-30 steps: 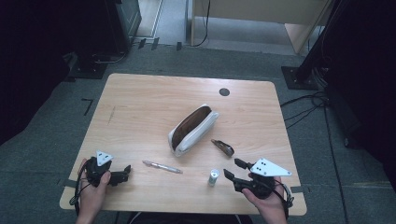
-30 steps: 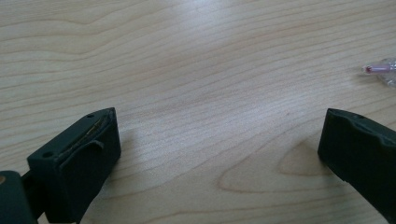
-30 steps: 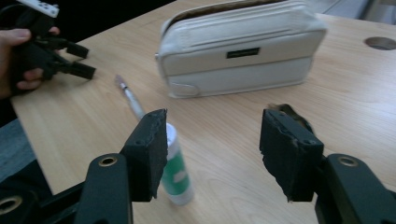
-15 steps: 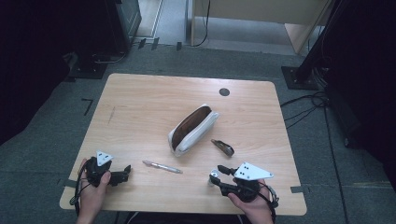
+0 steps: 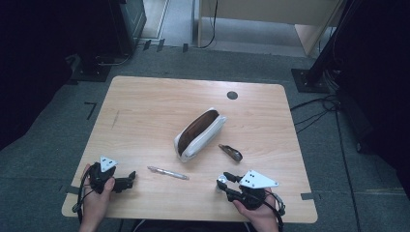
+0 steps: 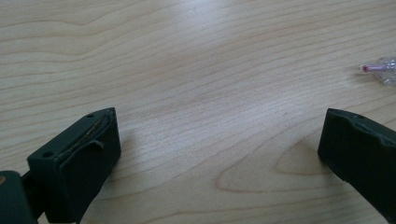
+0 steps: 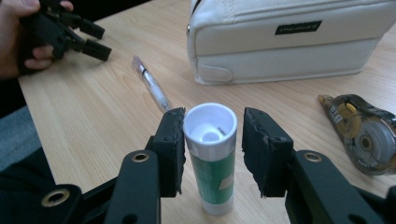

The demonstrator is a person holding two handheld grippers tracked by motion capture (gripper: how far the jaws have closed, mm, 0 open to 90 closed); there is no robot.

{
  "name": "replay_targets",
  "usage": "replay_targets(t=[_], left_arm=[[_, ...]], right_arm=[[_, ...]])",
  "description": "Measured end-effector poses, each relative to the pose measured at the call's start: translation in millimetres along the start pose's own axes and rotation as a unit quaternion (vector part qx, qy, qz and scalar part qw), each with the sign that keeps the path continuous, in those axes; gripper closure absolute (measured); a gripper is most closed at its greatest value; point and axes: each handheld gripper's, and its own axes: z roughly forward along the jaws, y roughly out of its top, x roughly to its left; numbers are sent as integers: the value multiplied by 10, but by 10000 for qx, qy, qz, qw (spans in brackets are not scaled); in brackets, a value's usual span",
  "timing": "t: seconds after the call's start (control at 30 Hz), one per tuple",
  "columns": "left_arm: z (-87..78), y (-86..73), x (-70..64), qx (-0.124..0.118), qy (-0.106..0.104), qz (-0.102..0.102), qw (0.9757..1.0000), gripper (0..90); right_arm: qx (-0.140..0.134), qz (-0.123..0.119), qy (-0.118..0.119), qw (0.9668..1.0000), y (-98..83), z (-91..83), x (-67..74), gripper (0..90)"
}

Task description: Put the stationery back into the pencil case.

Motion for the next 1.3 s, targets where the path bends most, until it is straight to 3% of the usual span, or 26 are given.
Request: replay_targets(t=[0.17, 0.4, 0.87, 1.07, 1.3], left_arm=[[0, 0, 0, 0, -3, 6, 10000, 0], [0, 0, 0, 1, -3, 6, 10000, 0], [0, 0, 0, -2, -6, 12, 10000, 0], [0, 0, 1, 2, -16, 28, 10000, 0], [0, 0, 0, 2, -15, 26, 10000, 0]], right_arm=[[34, -184, -132, 9997, -30, 28, 24, 655], [31, -209, -124, 9997, -12, 21, 33, 663], [-186, -10, -99, 9998, 130, -71, -15, 663], [-367, 254, -46, 9990, 285, -89, -55, 663], [-427, 171, -101, 9989, 467, -91, -68, 663]])
